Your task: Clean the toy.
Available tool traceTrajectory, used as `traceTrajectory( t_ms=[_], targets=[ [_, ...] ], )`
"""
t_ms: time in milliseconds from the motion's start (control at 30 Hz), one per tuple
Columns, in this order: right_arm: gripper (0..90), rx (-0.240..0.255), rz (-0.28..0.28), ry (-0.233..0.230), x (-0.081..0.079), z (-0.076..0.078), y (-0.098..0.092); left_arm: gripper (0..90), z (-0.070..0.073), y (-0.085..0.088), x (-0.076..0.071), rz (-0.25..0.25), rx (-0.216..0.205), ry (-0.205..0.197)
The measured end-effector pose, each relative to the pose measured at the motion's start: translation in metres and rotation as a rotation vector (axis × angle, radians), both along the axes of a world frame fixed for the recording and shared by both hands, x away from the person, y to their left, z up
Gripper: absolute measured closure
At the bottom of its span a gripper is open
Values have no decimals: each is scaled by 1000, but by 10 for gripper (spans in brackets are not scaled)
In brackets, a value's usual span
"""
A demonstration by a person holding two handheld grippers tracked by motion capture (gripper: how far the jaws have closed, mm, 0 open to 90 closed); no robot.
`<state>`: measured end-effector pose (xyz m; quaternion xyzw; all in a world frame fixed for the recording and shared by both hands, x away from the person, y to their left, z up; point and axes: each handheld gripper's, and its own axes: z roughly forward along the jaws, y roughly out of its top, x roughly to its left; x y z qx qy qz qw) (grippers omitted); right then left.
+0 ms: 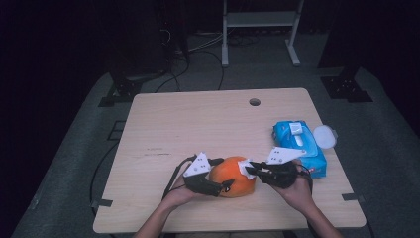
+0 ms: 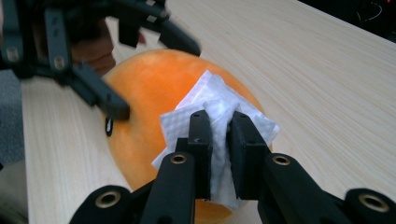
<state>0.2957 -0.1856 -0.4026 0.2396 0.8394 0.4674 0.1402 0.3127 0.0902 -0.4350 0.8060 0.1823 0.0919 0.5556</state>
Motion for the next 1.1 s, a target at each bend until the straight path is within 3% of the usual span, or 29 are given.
traceTrajectory(
  t_ms=[33,67,100,133,167,200,267,333,433,500,633,700,800,867,967,1033,1100],
  targets=[
    [790,0,0,0,0,0,0,134,0,0,0,0,0,0],
    [791,-7,6,-6,-2,0,1,134,-1,0,2,10,4,36],
    [790,-3,23,-5,-6,0,3,143,-6,-1,1,3,37,52],
    [790,-9,31,-8,-9,1,5,194,-6,-1,1,3,37,52],
    [790,-9,31,-8,-9,1,5,194,-8,-1,-3,-5,48,25],
    [790,-31,26,-37,-13,4,6,280,-7,-1,-4,-8,57,11],
    [789,-25,19,-41,-13,6,4,295,-5,0,-6,-9,70,-6],
    [789,-29,-40,-51,-9,8,-7,293,-7,2,-7,-10,65,-7],
    [791,-9,-67,-12,-2,5,-20,285,-8,2,-7,-23,60,-16],
    [792,1,-57,2,-2,4,-19,280,-7,2,-7,-26,59,-21],
    [792,21,-16,12,-5,5,-8,276,-6,-3,-11,-55,76,-70],
    [791,5,4,-16,-8,7,2,274,-5,-4,-13,-66,87,-92],
    [791,16,14,-16,-8,11,3,276,-6,-2,-12,-72,86,-97],
    [793,25,3,4,-5,8,-1,267,-5,-2,-11,-64,81,-83],
    [794,20,-22,31,-2,2,-9,146,-2,0,-4,-28,30,13],
    [794,22,-19,39,-1,2,-12,143,-4,1,-2,-7,35,47],
    [793,29,-13,55,-1,1,-15,225,-6,3,-1,-14,33,60]
  ],
)
